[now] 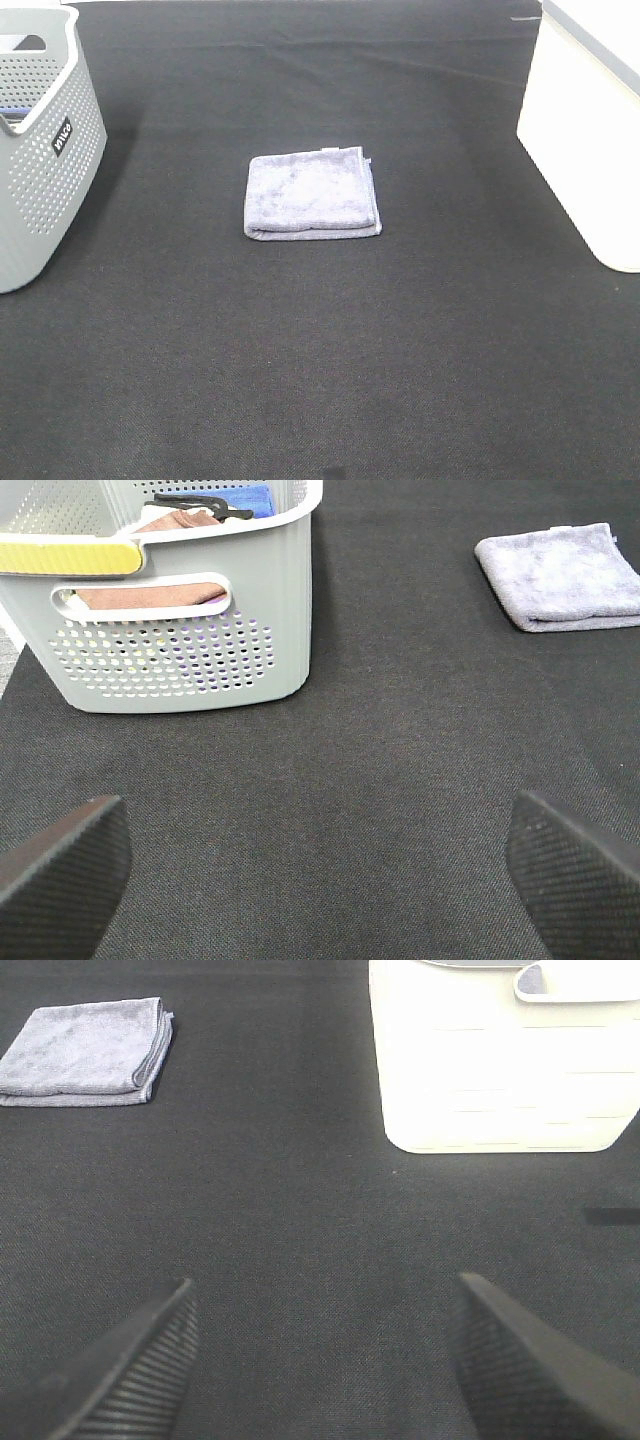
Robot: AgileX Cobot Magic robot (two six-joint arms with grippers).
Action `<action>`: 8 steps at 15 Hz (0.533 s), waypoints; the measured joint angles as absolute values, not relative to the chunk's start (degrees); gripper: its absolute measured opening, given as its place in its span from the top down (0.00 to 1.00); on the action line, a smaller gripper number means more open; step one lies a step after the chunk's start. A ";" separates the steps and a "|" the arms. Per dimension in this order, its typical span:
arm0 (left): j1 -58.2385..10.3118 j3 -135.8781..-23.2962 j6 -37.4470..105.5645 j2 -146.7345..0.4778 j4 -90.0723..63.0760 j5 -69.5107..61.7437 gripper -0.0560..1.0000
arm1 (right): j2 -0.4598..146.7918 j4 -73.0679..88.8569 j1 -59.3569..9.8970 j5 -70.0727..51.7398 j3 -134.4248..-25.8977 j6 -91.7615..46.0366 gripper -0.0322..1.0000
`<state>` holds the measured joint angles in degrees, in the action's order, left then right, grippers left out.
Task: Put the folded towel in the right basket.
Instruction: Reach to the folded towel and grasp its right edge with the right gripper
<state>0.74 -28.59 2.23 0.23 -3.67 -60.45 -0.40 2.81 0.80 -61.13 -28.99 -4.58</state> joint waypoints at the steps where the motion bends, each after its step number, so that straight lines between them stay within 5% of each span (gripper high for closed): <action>1: 0.74 -28.59 2.23 0.23 -3.67 -60.45 0.03 | -0.40 2.81 0.80 -61.13 -28.99 -4.58 0.32; 8: 0.74 -28.59 2.23 0.23 -3.67 -60.45 0.03 | -0.40 2.81 0.80 -61.13 -28.99 -4.58 0.32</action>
